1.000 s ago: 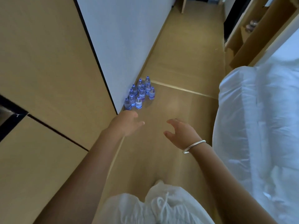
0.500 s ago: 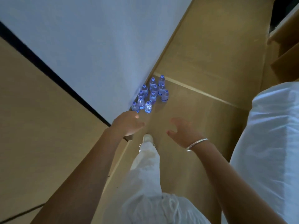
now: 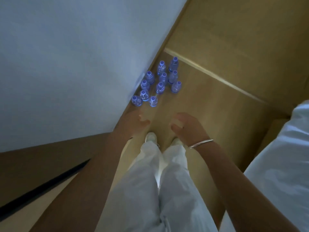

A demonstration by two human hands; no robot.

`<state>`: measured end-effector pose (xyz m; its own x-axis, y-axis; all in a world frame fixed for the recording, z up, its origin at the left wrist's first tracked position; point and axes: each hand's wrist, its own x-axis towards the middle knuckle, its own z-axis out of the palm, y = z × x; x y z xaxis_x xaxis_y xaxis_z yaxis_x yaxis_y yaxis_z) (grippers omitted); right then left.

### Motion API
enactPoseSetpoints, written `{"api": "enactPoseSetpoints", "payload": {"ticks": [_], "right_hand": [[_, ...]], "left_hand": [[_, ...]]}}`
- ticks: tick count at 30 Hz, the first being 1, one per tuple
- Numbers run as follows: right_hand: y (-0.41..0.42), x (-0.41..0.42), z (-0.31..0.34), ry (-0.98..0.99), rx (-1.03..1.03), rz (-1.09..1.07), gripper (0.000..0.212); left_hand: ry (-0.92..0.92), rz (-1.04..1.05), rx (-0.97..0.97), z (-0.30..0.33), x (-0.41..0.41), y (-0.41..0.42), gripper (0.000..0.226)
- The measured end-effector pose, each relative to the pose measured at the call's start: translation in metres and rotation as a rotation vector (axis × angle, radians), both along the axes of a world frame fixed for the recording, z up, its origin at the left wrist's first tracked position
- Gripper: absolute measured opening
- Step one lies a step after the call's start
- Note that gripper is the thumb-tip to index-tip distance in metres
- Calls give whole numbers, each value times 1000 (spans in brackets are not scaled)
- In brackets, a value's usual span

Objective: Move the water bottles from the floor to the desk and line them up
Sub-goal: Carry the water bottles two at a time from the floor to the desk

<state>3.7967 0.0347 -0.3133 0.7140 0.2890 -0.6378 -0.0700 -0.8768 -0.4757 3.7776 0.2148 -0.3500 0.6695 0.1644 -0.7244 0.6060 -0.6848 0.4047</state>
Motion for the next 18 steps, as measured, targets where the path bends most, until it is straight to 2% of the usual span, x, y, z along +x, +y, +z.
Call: {"api": "enactPoseSetpoints", "payload": {"ticks": [3,7,13,18], "right_hand": [[1,24,-64,14,6,-10,38],[8,38,-175,108,25,-55,51],[20,40,-340,107,42,-40,63],[49,81,-459,7,61,-37,80]], "left_hand": [[23,239,20,-66,11,0,53],[12,540,40,-170,22,-11,70],[22,702,75,-347,42,0,82],[-106,918,74,-469,72,35,99]]}}
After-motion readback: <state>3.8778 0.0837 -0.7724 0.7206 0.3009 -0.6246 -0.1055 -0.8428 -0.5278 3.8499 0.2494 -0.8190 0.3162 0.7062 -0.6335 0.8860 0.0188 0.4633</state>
